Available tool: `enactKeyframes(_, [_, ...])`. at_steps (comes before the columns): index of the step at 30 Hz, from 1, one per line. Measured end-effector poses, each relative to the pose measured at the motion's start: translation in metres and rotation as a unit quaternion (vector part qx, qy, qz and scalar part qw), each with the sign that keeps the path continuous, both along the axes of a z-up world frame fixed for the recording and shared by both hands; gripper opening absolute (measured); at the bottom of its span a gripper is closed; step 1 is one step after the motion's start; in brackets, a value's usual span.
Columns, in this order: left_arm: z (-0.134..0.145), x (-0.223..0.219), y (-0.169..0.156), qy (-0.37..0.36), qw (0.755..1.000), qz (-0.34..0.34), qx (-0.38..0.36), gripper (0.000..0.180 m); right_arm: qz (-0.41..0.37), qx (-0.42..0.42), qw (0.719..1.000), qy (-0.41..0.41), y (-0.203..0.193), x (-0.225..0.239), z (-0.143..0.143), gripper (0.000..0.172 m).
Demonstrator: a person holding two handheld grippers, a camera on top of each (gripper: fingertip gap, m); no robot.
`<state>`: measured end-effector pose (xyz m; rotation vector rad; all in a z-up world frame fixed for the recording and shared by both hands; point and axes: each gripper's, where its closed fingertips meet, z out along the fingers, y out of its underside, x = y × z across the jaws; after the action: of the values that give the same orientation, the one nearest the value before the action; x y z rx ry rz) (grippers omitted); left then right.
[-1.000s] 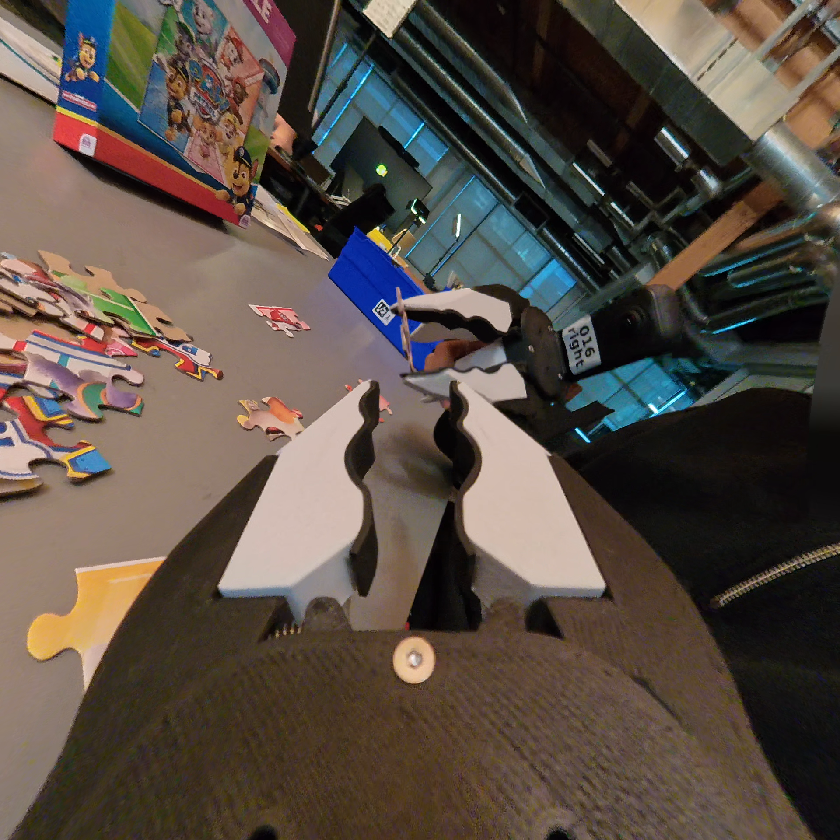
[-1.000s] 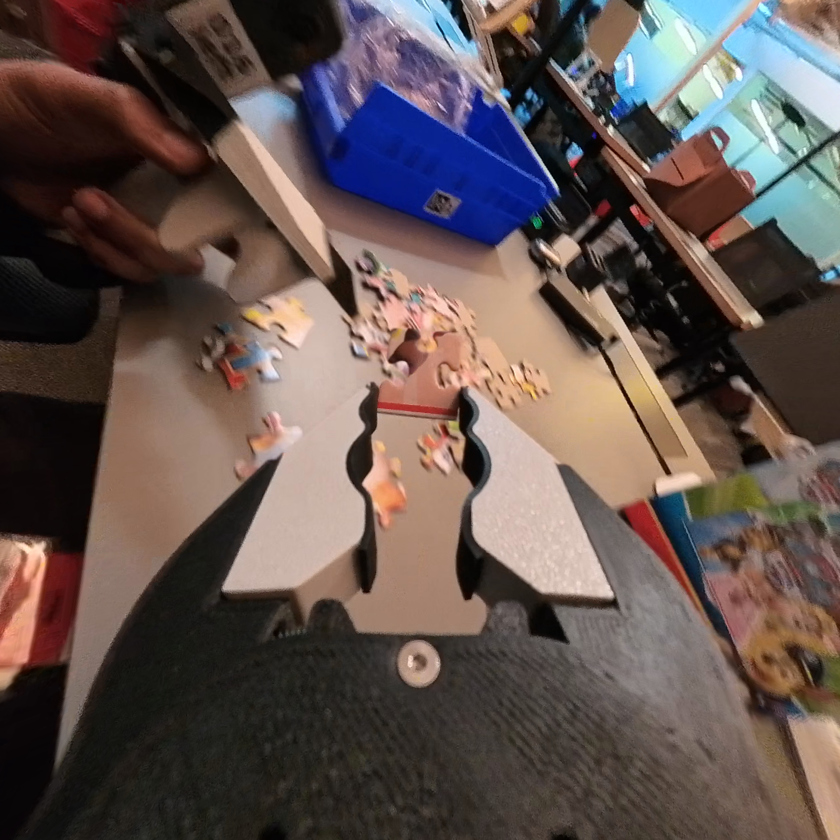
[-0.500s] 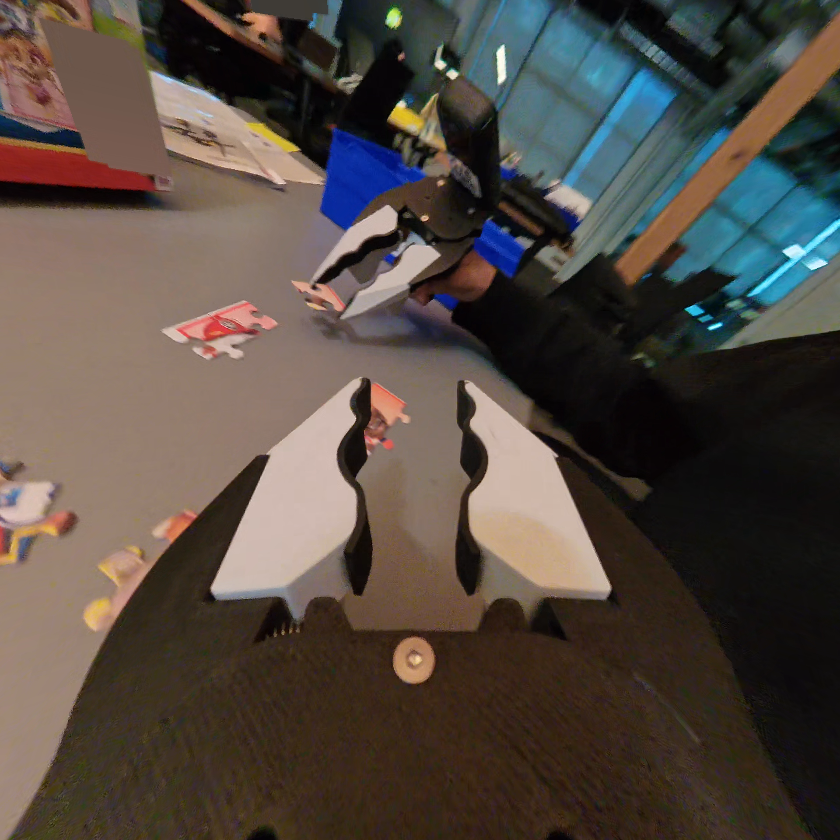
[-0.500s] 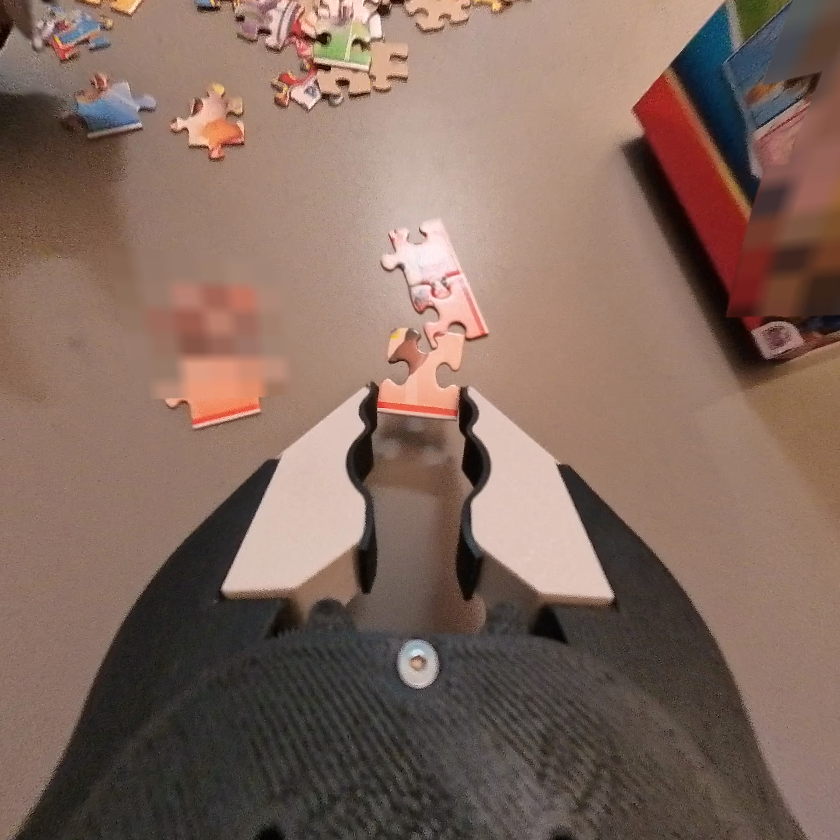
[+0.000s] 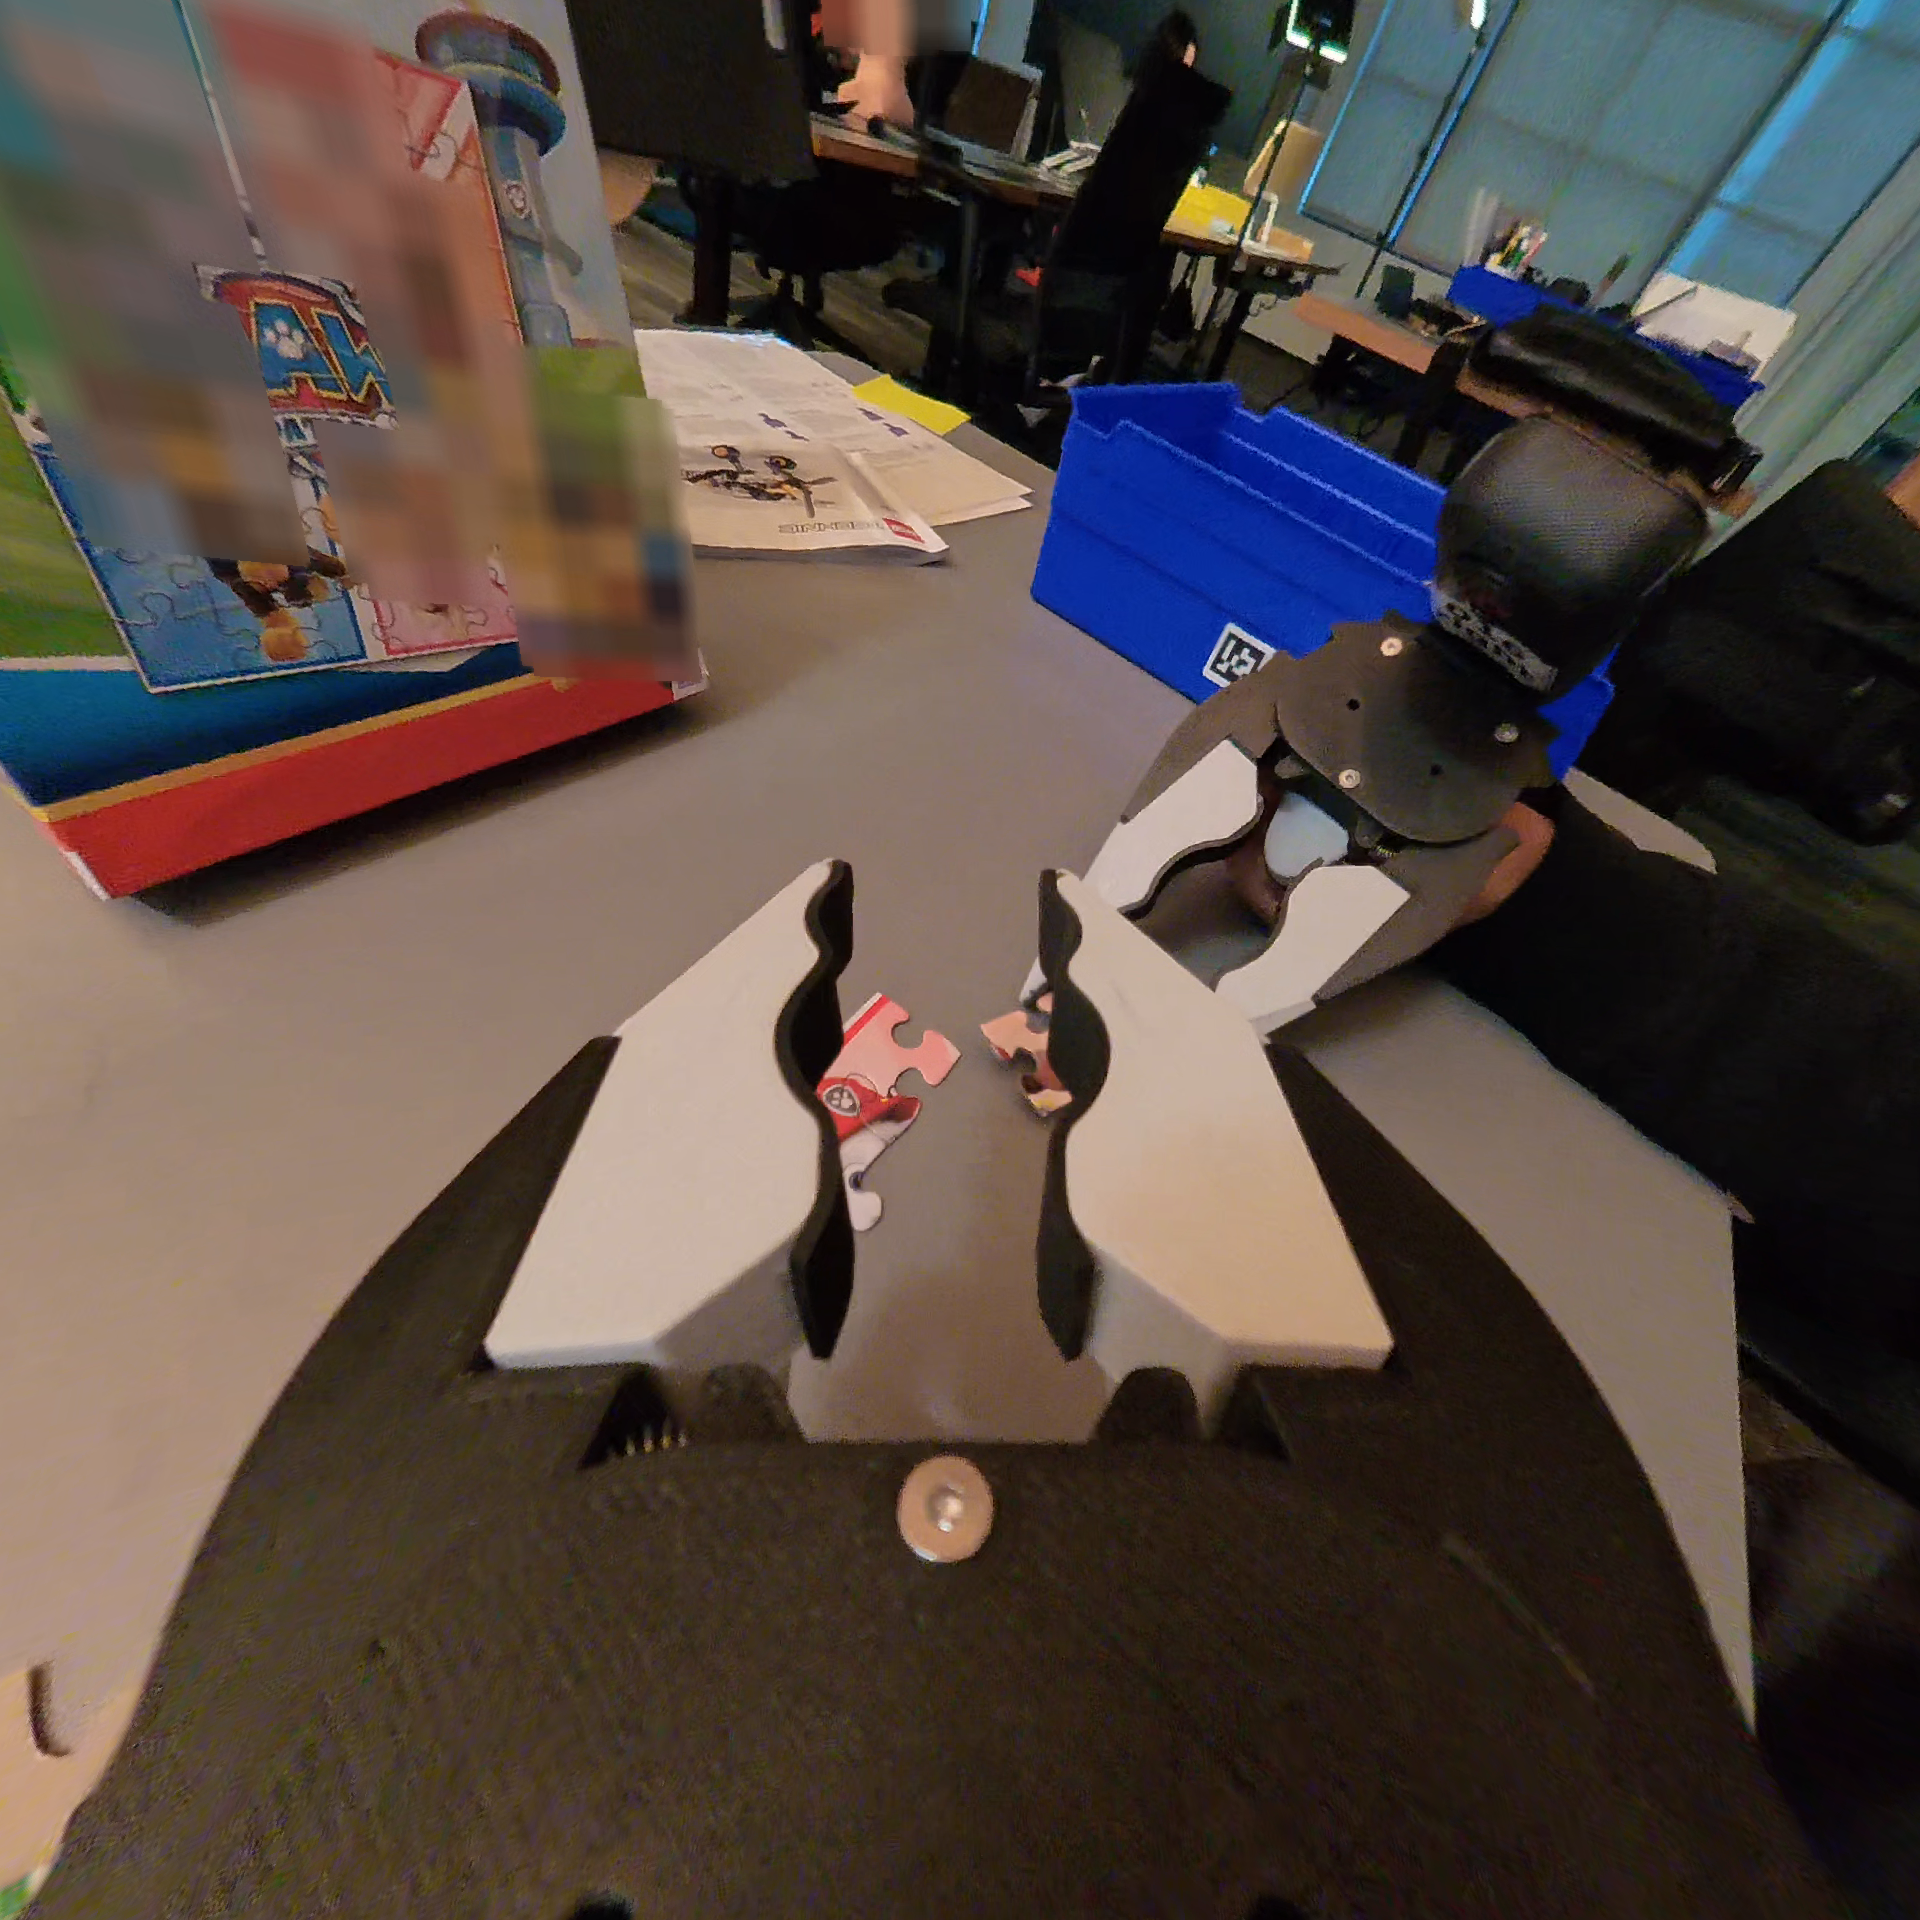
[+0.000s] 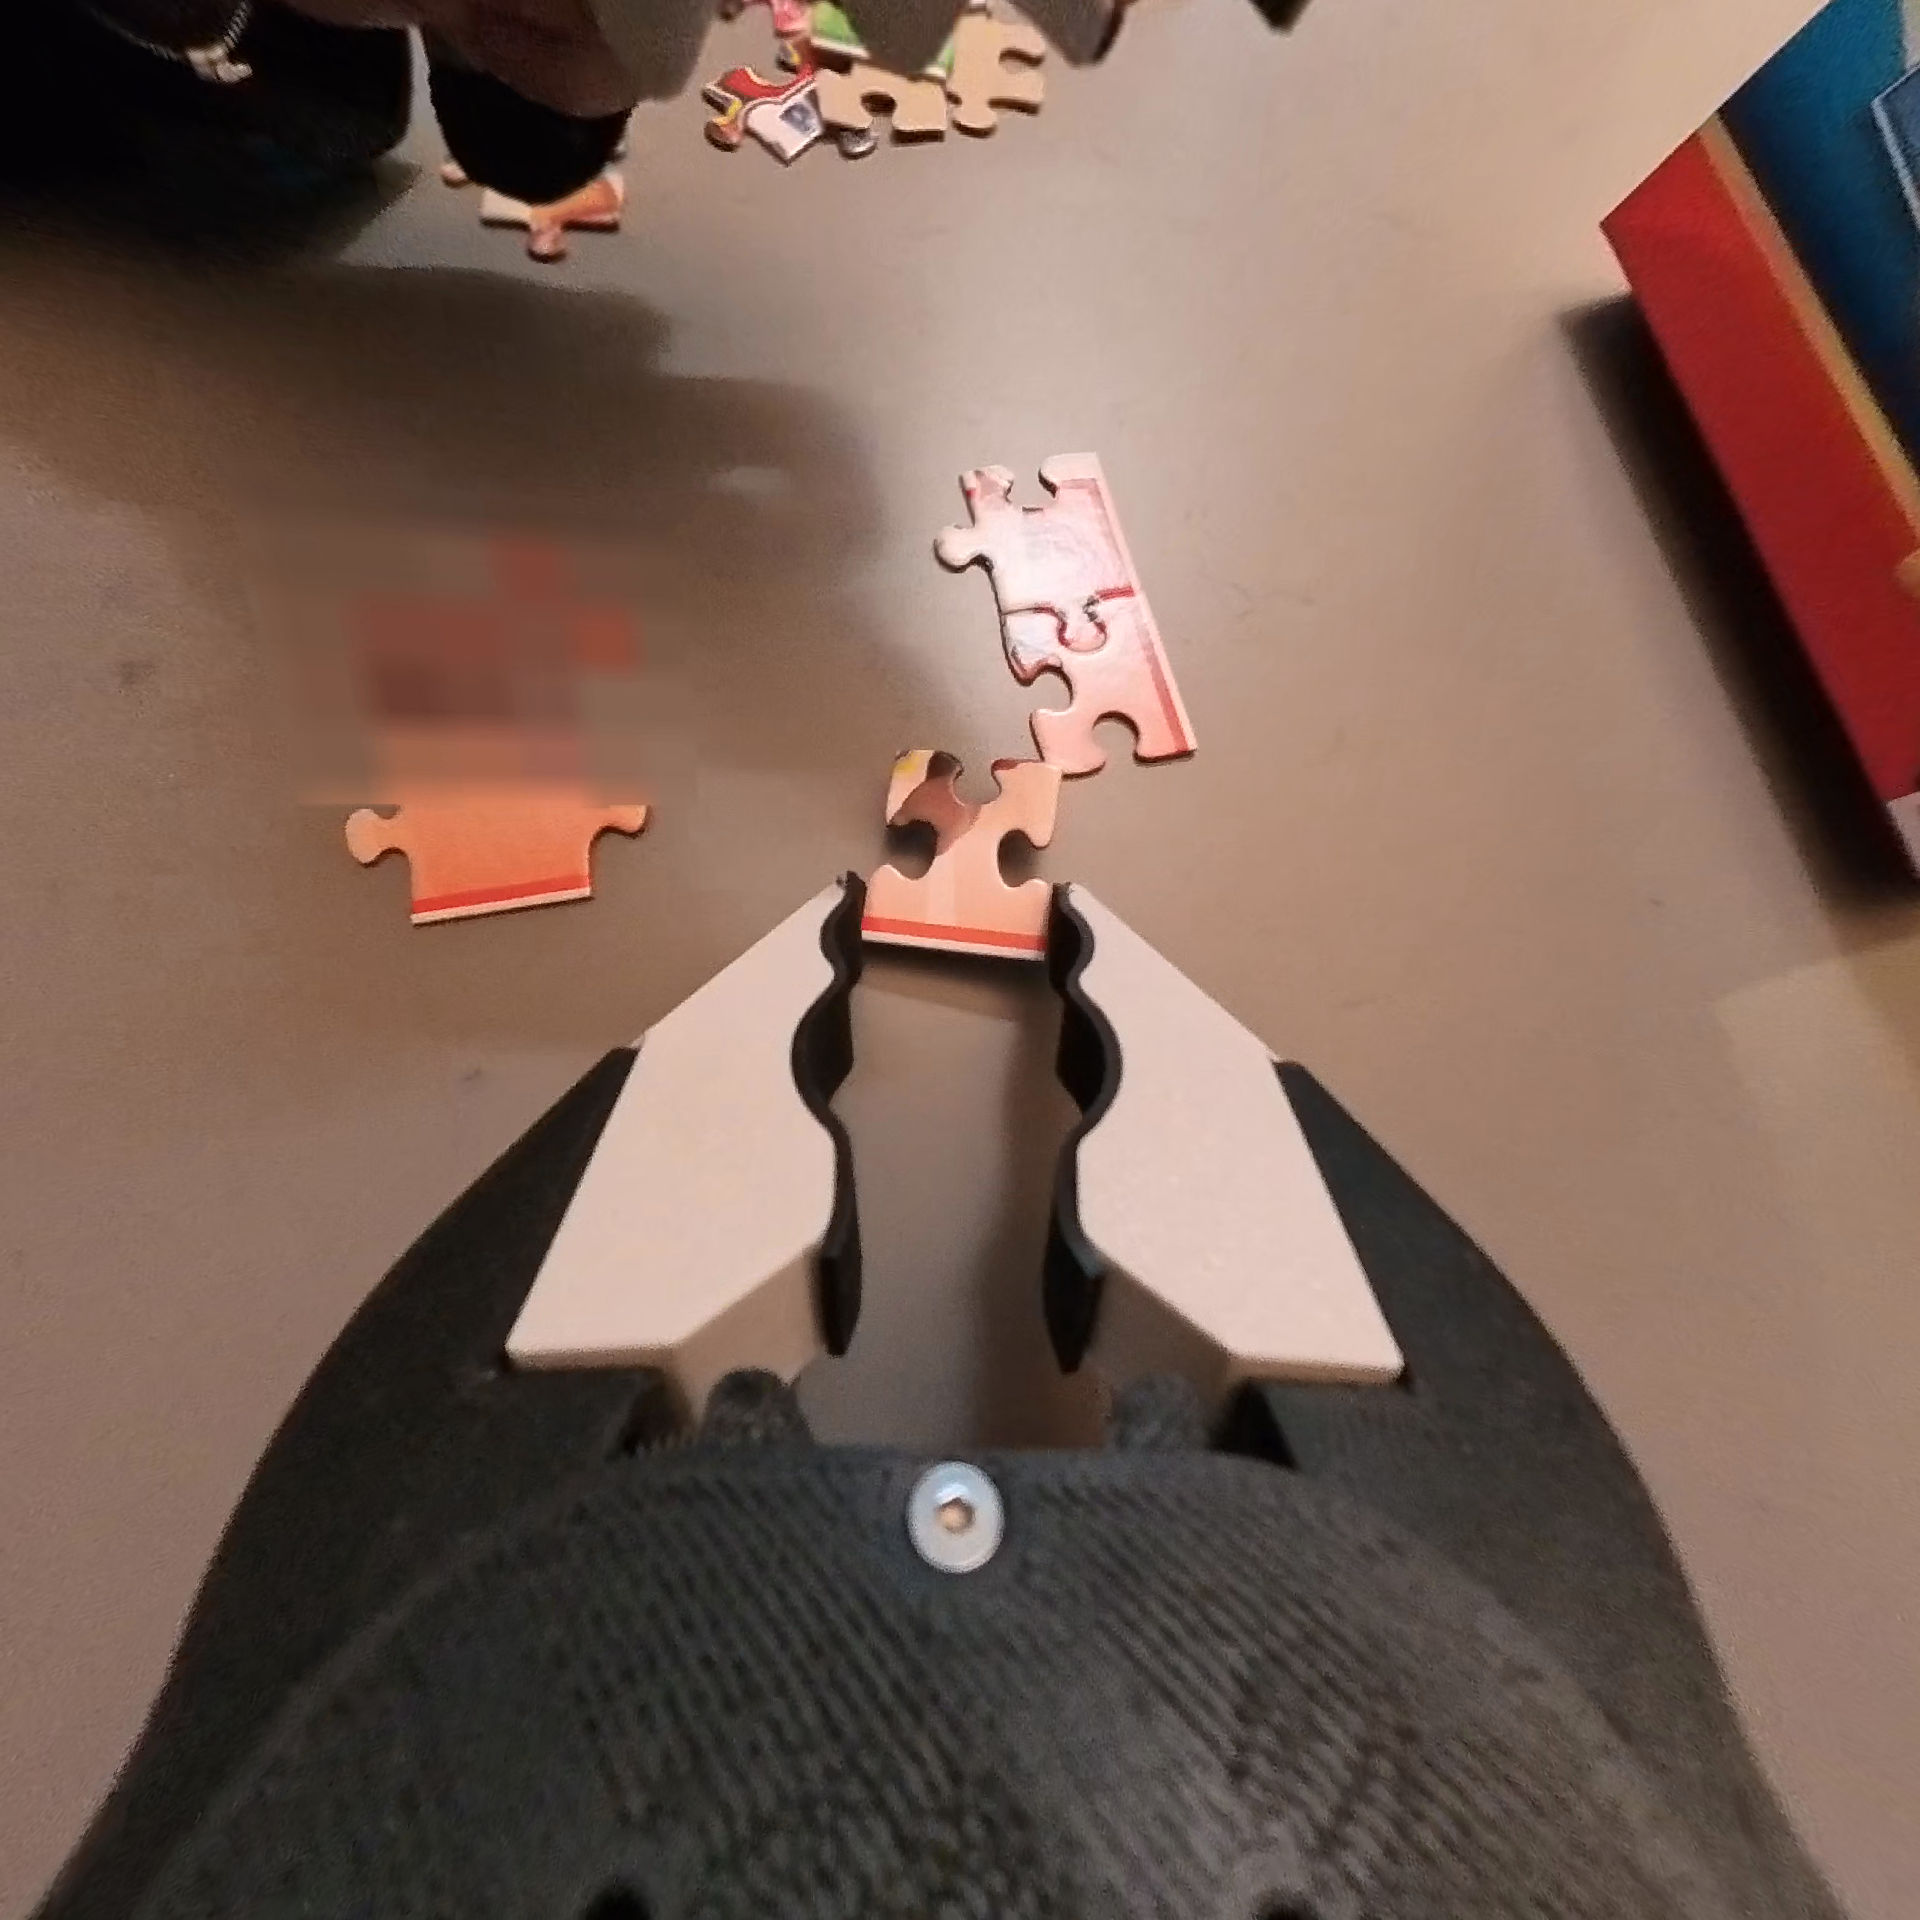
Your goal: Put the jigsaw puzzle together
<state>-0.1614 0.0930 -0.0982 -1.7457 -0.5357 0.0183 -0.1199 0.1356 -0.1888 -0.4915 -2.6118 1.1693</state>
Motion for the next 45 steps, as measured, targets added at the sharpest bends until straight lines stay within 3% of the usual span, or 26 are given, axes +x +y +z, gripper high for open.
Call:
enactKeyframes(6, [-0.001,0.009,-0.011,0.033,0.999,0.000,0.016,0.030,-0.002,0.006,1.000,0.001,0.001,0.001,0.000,0.034])
enactKeyframes(13, [0.026,0.018,-0.018,0.056,0.995,-0.007,0.087,0.029,0.027,0.017,0.999,-0.008,-0.014,0.017,0.001,0.034])
enactKeyframes(21, [0.022,0.018,-0.016,0.039,0.996,-0.014,0.083,0.030,0.066,0.022,0.998,-0.002,-0.035,0.032,0.005,0.034])
enactKeyframes(45, [0.022,0.020,-0.014,0.035,0.996,-0.019,0.085,0.031,0.085,0.012,0.996,-0.005,-0.050,0.039,0.006,0.034])
